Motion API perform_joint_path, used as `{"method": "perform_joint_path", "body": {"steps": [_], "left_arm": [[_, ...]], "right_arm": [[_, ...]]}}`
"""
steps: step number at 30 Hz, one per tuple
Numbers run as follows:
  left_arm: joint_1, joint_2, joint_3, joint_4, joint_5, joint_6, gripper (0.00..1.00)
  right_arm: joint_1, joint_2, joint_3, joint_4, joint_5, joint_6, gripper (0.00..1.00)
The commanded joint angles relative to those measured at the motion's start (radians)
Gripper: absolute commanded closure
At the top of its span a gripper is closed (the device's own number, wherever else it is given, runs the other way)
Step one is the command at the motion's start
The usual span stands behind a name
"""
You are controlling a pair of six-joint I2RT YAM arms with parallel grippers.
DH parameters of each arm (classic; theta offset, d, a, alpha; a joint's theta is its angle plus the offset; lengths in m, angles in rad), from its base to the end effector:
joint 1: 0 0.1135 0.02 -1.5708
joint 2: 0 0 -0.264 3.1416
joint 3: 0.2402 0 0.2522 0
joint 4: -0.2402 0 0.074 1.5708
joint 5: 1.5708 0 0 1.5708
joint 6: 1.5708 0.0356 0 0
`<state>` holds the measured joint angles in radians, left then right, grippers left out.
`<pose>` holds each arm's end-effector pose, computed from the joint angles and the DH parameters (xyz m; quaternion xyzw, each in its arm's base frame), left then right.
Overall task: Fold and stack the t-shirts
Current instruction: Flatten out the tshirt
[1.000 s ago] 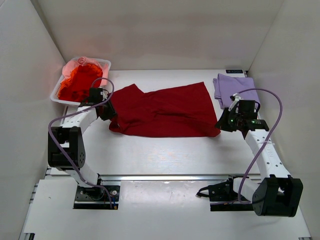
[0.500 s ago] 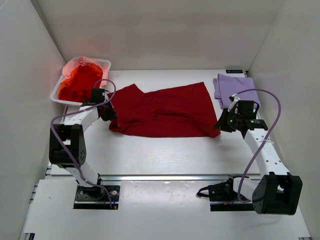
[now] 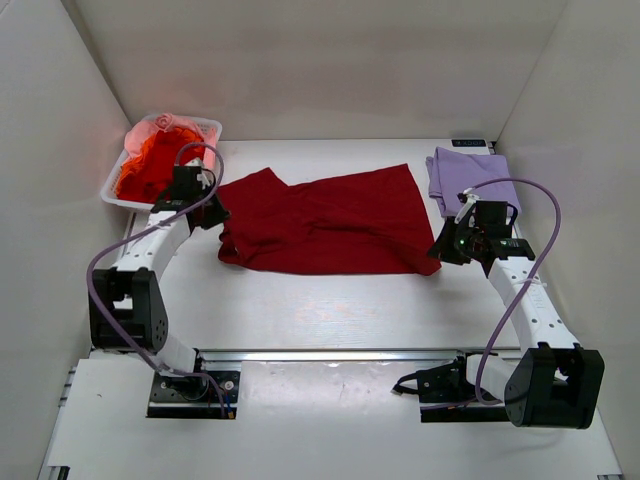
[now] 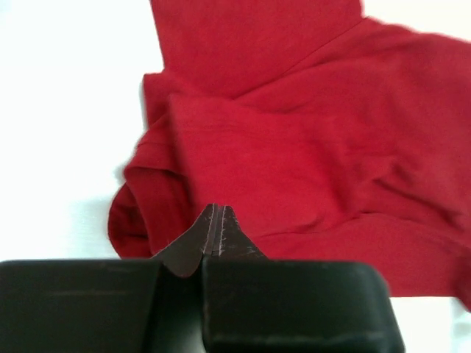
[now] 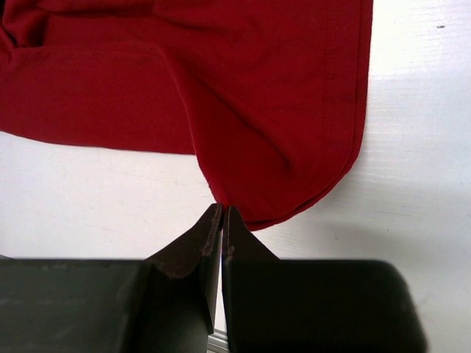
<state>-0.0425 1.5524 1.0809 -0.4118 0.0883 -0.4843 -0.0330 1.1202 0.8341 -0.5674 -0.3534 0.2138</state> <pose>0.3297 -0.0172 0.2350 -0.1916 0.9210 -0.1278 0.3143 0.2278 0.0048 0.2586 0.0522 0.9224 0.1951 0.3293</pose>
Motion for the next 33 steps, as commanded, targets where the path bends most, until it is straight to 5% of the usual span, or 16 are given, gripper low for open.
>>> {"method": "perform_joint_path", "body": {"steps": [1,12,15,23,33], "left_arm": [[0.003,-0.095,0.082,-0.015,0.005,-0.014,1.00],[0.012,-0.089,0.102,-0.055,0.056,0.015,0.99],[0.038,-0.035,0.061,-0.039,0.050,0.038,0.82],[0.039,0.028,-0.013,0.019,0.036,0.035,0.59],[0.029,0.041,-0.029,0.047,0.048,0.021,0.57]], "right_arm": [[0.004,-0.008,0.000,0.034,-0.009,0.001,1.00],[0.008,-0.030,0.007,0.029,-0.006,0.004,1.00],[0.010,-0.033,0.003,0.027,-0.007,0.006,1.00],[-0.008,-0.020,-0.004,0.026,-0.013,-0.004,1.00],[0.008,0.001,-0.004,0.047,-0.010,0.006,1.00]]}}
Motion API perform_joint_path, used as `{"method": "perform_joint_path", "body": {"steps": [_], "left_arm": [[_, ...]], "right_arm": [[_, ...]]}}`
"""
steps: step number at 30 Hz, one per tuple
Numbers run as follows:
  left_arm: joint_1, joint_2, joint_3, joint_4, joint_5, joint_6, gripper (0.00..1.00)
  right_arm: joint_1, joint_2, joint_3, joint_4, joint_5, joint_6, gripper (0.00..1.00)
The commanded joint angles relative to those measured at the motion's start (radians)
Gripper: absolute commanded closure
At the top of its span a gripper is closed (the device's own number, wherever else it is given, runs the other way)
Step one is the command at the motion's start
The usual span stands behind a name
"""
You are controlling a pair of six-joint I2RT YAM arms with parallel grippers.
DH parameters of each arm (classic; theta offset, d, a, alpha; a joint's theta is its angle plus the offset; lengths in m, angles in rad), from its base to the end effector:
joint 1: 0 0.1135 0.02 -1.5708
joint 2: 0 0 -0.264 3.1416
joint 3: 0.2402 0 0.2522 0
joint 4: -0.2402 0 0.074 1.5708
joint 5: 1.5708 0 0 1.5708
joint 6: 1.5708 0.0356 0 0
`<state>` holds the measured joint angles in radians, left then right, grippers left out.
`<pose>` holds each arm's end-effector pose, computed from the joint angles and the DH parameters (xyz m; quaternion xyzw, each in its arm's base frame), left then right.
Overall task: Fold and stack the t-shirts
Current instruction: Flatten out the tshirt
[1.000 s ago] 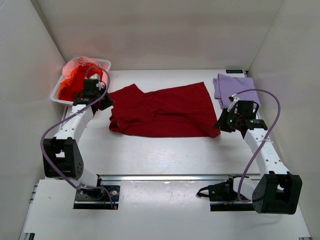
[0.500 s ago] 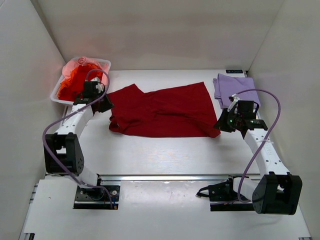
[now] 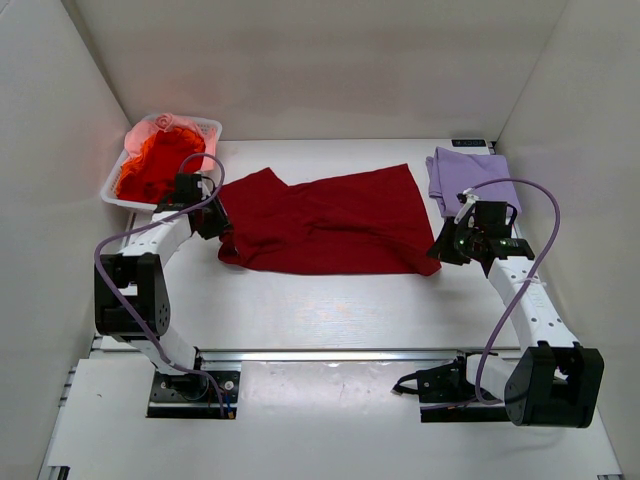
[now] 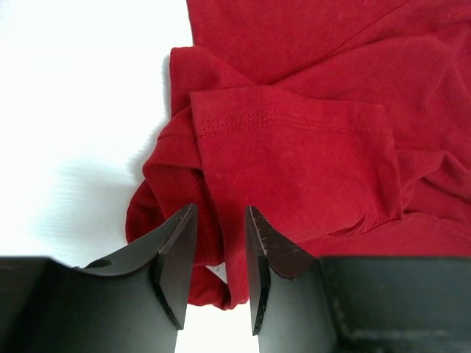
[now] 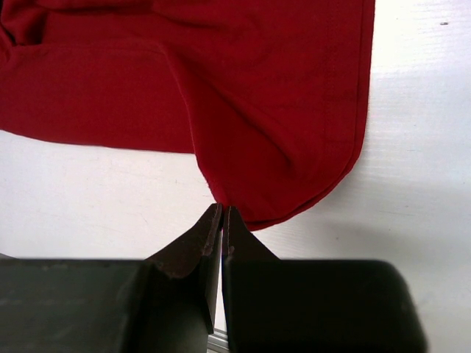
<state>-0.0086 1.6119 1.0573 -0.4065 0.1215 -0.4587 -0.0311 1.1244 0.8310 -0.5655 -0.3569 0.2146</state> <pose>0.3332 -0.0072 0.2096 -0.1947 0.9322 -0.1257 0.2780 0.2283 0.0053 0.2569 0.0517 0.9231 0.1971 0.3263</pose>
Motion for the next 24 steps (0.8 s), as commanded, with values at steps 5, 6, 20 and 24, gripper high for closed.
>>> {"method": "perform_joint_path", "body": {"steps": [5,6,20,24], "left_arm": [[-0.022,0.000,0.004,0.038,0.021,-0.008,0.57],[-0.019,0.008,0.003,0.040,0.023,-0.012,0.57],[-0.031,0.008,0.027,0.024,0.027,-0.012,0.77],[-0.031,-0.007,0.041,0.012,0.029,-0.015,1.00]], "right_arm": [[-0.003,-0.006,-0.004,0.042,-0.011,-0.004,1.00],[-0.001,-0.003,-0.001,0.041,-0.011,0.000,1.00],[-0.001,0.008,0.000,0.050,-0.017,0.002,1.00],[0.003,0.003,-0.009,0.050,-0.017,0.002,1.00]]}}
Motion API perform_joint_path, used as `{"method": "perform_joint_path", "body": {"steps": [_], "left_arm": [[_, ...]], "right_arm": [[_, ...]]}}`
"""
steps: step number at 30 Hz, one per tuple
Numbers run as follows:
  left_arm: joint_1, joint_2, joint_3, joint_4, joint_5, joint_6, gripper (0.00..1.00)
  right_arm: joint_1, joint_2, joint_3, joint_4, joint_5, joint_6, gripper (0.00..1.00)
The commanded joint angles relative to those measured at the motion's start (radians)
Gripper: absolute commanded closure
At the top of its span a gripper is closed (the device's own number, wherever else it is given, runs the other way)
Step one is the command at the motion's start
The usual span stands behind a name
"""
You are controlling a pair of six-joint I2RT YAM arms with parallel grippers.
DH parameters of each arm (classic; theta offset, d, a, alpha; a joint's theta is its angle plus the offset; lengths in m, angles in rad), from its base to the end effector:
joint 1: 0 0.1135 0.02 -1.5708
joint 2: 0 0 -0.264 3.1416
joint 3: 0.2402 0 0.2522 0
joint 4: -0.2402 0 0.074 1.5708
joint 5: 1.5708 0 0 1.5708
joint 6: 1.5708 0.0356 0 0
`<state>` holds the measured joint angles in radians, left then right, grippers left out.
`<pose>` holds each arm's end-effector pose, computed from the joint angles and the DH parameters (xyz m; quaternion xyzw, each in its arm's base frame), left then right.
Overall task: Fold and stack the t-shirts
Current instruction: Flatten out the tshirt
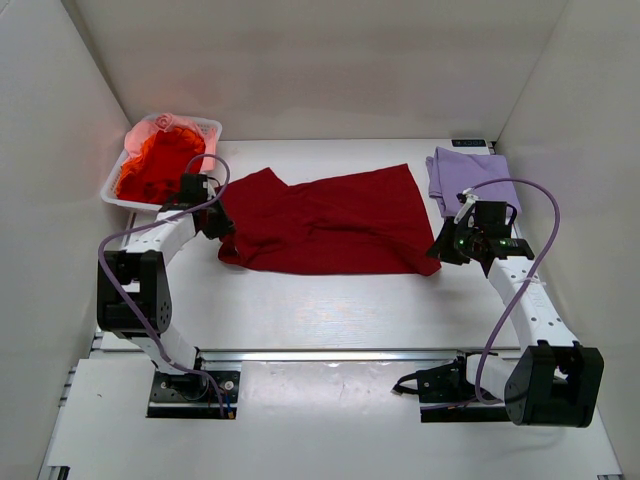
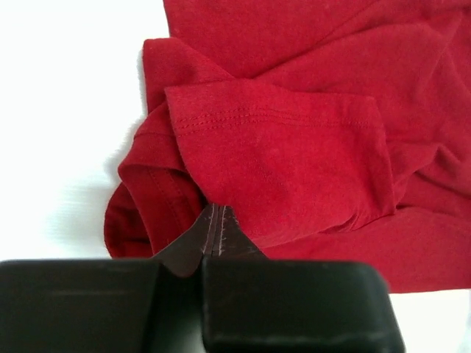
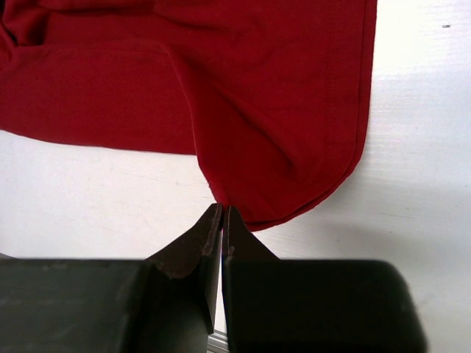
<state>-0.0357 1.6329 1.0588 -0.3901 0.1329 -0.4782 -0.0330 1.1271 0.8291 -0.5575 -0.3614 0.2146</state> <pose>0.3366 -0.0167 0.2045 -0.1896 0.9334 -0.1370 0.2721 0.2291 0.0050 0.2564 0.0514 0.9222 0.1989 0.3277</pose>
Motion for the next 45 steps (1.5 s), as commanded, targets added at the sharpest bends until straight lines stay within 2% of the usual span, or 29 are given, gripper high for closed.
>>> {"method": "perform_joint_path", "body": {"steps": [1,12,18,25,28,32,37,41,45], "left_arm": [[-0.006,-0.039,0.046,-0.003,0.023,-0.002,1.00],[0.005,-0.241,0.150,0.065,0.085,-0.049,1.00],[0.000,-0.428,0.225,0.120,0.129,-0.089,1.00],[0.020,-0.514,0.522,-0.024,0.177,-0.063,1.00],[0.023,-0.532,0.631,-0.061,0.148,-0.069,1.00],[0.007,-0.504,0.724,-0.108,0.097,-0.050,1.00],[0.011,-0.412,0.640,-0.101,0.145,-0.045,1.00],[0.000,-0.282,0.511,-0.038,0.188,-0.030,1.00],[-0.027,-0.096,0.539,0.010,0.131,-0.004,1.00]], "right_arm": [[0.001,0.000,0.001,0.036,-0.005,0.002,1.00],[0.008,-0.039,0.111,0.002,0.050,-0.018,1.00],[0.010,-0.164,0.232,-0.005,0.133,-0.038,1.00],[-0.094,-0.314,0.450,-0.057,0.076,-0.056,1.00],[-0.050,-0.313,0.566,-0.108,0.110,-0.070,0.99],[-0.019,-0.236,0.682,-0.130,0.102,-0.067,1.00],[-0.054,-0.080,0.685,-0.082,-0.004,-0.061,1.00],[-0.018,0.101,0.654,-0.010,0.038,-0.083,1.00],[0.007,0.314,0.749,0.051,0.067,-0.112,1.00]]}}
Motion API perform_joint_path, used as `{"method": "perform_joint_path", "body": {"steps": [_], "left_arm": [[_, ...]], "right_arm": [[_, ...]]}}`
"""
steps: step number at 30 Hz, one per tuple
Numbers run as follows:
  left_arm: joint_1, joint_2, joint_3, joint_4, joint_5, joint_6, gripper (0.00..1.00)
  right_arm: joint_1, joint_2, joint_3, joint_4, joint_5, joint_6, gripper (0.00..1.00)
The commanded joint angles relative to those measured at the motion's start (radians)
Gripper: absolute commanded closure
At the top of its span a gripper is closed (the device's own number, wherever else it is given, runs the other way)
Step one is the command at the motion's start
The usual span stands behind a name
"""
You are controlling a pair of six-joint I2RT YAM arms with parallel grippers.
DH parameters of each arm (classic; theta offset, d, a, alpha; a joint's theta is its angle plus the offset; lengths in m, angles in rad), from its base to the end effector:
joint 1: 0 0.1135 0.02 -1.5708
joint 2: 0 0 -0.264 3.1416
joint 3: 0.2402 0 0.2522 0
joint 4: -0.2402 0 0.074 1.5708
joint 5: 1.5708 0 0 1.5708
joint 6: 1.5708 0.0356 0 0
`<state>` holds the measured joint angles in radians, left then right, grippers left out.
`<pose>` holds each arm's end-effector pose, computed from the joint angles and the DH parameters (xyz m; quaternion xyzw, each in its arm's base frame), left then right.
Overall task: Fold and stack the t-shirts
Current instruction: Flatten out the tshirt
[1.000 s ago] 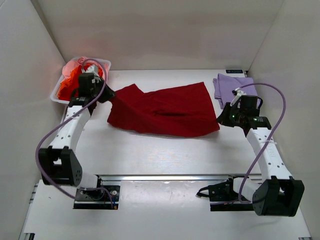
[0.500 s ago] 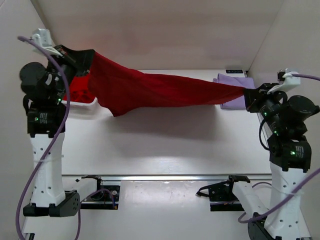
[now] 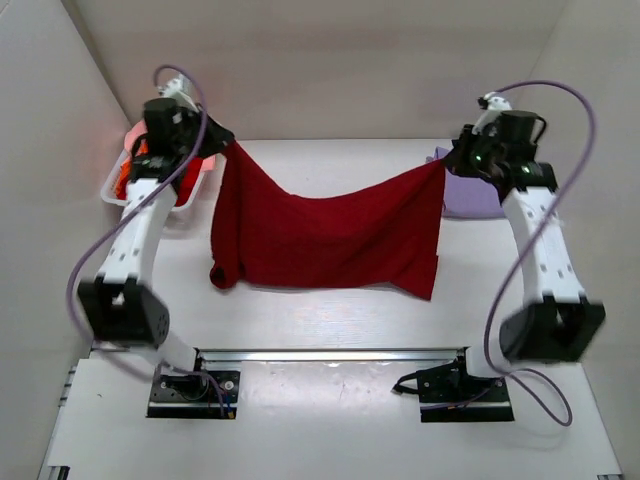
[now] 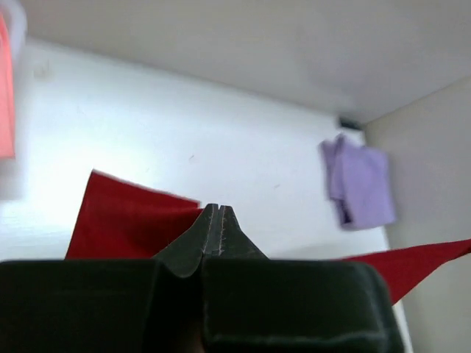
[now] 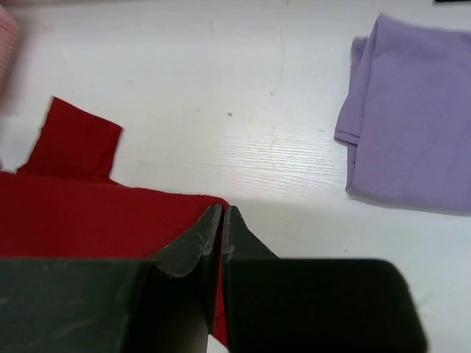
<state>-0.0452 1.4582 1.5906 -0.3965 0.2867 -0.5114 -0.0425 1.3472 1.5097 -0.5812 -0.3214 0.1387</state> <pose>0.3288 -0.0250 0.4394 -0.0970 0.7847 -0.2744 0.5473 0.2922 -0.0012 0.4259 -0.0119 0.8323 0.1599 0.5306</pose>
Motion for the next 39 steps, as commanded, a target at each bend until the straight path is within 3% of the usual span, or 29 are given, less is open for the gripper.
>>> {"method": "perform_joint_path", "body": {"steps": [1,2,5,7,9,10,13,18,22,25,27,31,35,37,39], "left_arm": [[-0.016,0.138,0.034,0.018,-0.027,0.027,1.00],[-0.013,0.166,0.101,0.015,-0.024,0.025,1.00],[-0.004,0.327,0.367,-0.056,-0.030,0.036,1.00],[0.008,0.474,0.619,-0.157,-0.031,0.051,1.00],[0.037,0.560,0.927,-0.232,0.001,0.013,1.00],[0.045,0.553,0.928,-0.232,0.023,-0.013,1.00],[0.108,0.406,0.754,-0.110,0.057,-0.046,1.00],[0.077,0.199,0.432,-0.052,0.052,0.025,1.00],[0.079,-0.026,0.090,0.060,0.071,0.021,1.00],[0.088,-0.157,0.005,0.056,0.068,0.040,1.00],[0.064,-0.191,-0.009,0.030,0.052,0.046,1.00],[-0.017,-0.217,-0.102,0.010,0.089,0.070,1.00],[-0.186,-0.181,-0.361,0.079,0.079,0.059,1.00],[-0.289,-0.112,-0.447,0.103,0.031,0.065,0.81],[-0.333,-0.021,-0.452,0.102,0.005,0.059,0.70]], "right_arm": [[0.016,0.166,0.146,0.080,0.031,-0.039,1.00],[0.015,0.205,0.194,0.069,0.036,-0.053,1.00],[-0.013,0.415,0.545,-0.027,0.051,-0.060,1.00],[-0.017,0.580,0.903,-0.120,0.051,-0.065,0.99],[-0.084,0.517,0.829,0.035,-0.045,0.040,1.00],[-0.097,0.514,0.828,0.044,-0.065,0.041,1.00],[-0.146,0.504,0.876,0.047,-0.093,0.058,1.00],[-0.175,0.417,0.690,0.012,-0.098,-0.012,1.00],[-0.099,0.191,0.300,0.056,0.017,-0.109,1.00],[-0.076,-0.047,-0.036,0.184,0.051,-0.106,1.00],[-0.076,-0.205,-0.133,0.205,0.013,-0.087,1.00],[-0.083,-0.325,-0.247,0.169,-0.045,-0.039,1.00],[-0.079,-0.416,-0.469,0.152,-0.041,-0.025,1.00],[-0.086,-0.431,-0.537,0.164,-0.054,-0.013,1.00],[-0.091,-0.447,-0.580,0.167,-0.064,-0.011,1.00]]}}
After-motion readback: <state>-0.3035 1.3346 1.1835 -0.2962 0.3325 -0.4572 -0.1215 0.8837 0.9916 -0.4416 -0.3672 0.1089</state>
